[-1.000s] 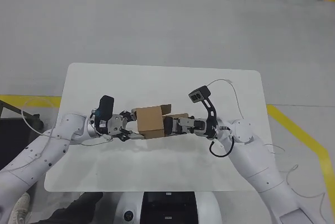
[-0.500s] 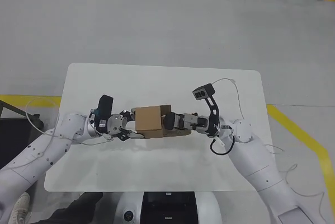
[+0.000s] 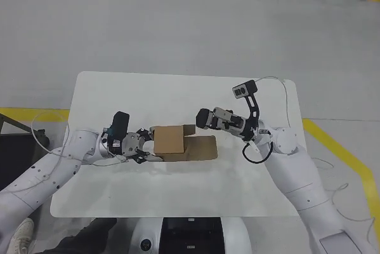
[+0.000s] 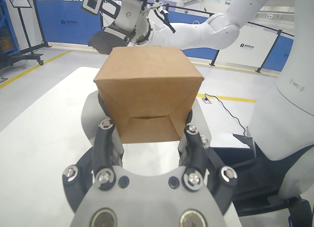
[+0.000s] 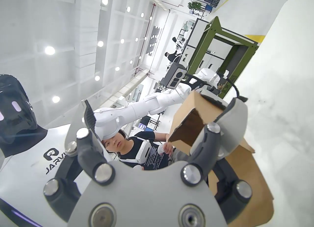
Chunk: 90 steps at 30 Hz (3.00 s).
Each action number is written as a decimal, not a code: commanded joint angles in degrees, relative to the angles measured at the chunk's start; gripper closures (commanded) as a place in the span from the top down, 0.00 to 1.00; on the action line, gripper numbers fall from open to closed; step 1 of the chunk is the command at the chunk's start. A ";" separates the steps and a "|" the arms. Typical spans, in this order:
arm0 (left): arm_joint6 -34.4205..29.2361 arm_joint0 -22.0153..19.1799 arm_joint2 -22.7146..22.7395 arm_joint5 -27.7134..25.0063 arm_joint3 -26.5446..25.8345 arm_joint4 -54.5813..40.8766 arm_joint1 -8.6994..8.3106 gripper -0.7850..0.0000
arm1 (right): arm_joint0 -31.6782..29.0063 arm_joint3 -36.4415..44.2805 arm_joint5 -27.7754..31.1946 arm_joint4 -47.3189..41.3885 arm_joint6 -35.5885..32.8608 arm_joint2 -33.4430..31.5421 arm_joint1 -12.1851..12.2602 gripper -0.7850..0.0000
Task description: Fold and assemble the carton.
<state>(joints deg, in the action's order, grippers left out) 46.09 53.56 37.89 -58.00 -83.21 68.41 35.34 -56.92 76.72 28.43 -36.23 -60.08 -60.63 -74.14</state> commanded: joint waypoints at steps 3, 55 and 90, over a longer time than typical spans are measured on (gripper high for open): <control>0.19 -0.10 -0.19 0.00 -0.06 0.12 -0.15 0.51 | 0.65 -0.96 -0.87 -0.11 -1.06 1.63 -0.36 1.00; 0.19 1.69 6.27 0.00 2.54 -3.08 0.18 0.45 | -7.04 5.91 -12.55 9.42 8.17 -8.40 1.98 1.00; -3.90 4.35 11.12 1.36 0.02 2.06 1.35 0.44 | -6.13 -2.17 -13.76 5.72 2.83 0.92 0.37 0.75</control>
<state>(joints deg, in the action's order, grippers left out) 42.38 57.83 48.96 -56.87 -82.98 69.84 36.58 -63.11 74.42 14.78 -30.77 -57.36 -59.82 -73.76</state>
